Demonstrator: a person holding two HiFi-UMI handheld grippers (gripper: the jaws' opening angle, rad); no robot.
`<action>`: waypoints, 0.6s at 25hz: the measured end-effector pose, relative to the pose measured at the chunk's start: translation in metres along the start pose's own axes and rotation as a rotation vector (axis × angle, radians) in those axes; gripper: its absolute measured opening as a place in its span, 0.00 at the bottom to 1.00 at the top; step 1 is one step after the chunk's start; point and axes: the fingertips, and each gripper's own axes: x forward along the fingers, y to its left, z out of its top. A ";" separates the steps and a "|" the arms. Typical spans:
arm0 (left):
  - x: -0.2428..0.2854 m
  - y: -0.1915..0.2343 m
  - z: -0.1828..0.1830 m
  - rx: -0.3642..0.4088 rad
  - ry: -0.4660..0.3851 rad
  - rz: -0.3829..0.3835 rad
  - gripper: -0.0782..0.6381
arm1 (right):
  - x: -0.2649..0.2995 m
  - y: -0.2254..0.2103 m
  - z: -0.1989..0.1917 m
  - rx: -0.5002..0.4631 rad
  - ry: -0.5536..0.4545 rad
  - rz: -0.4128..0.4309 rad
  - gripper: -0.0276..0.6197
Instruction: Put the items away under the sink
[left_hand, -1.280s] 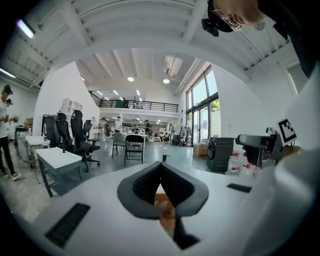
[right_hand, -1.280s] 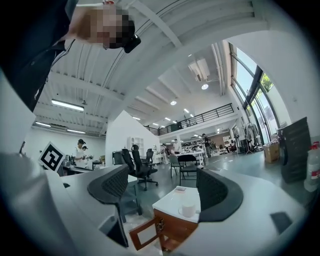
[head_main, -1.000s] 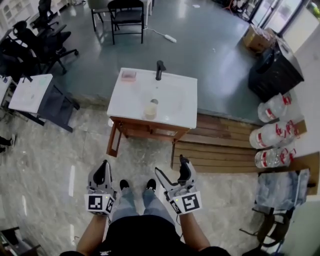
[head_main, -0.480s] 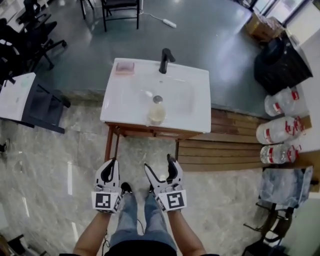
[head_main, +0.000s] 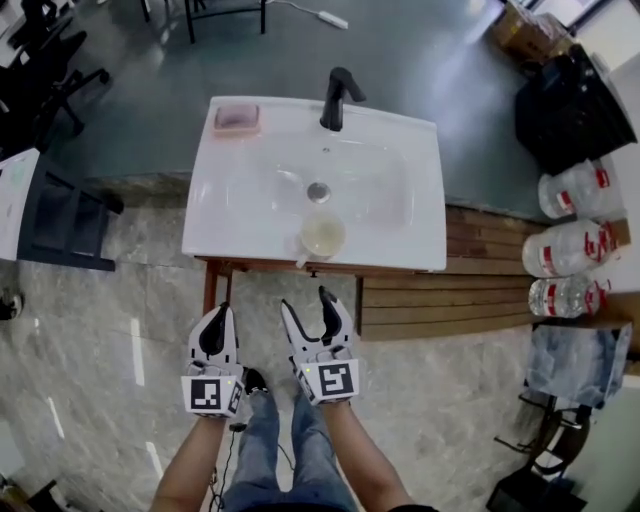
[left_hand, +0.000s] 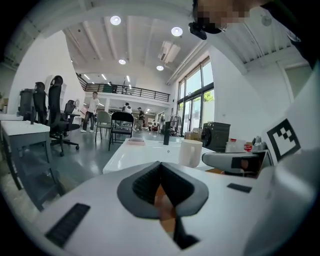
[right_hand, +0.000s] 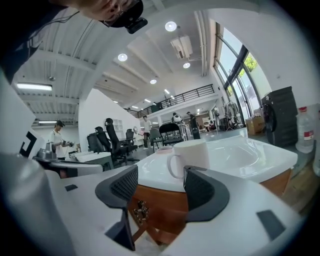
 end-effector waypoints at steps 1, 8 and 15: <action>0.007 0.003 -0.005 -0.004 0.002 0.001 0.12 | 0.009 -0.003 -0.004 -0.006 0.001 -0.004 0.49; 0.039 0.017 -0.025 -0.004 0.018 0.000 0.12 | 0.052 -0.012 -0.007 -0.046 -0.023 -0.014 0.40; 0.048 0.021 -0.035 -0.016 0.029 0.002 0.12 | 0.078 -0.008 0.003 -0.118 -0.047 -0.007 0.29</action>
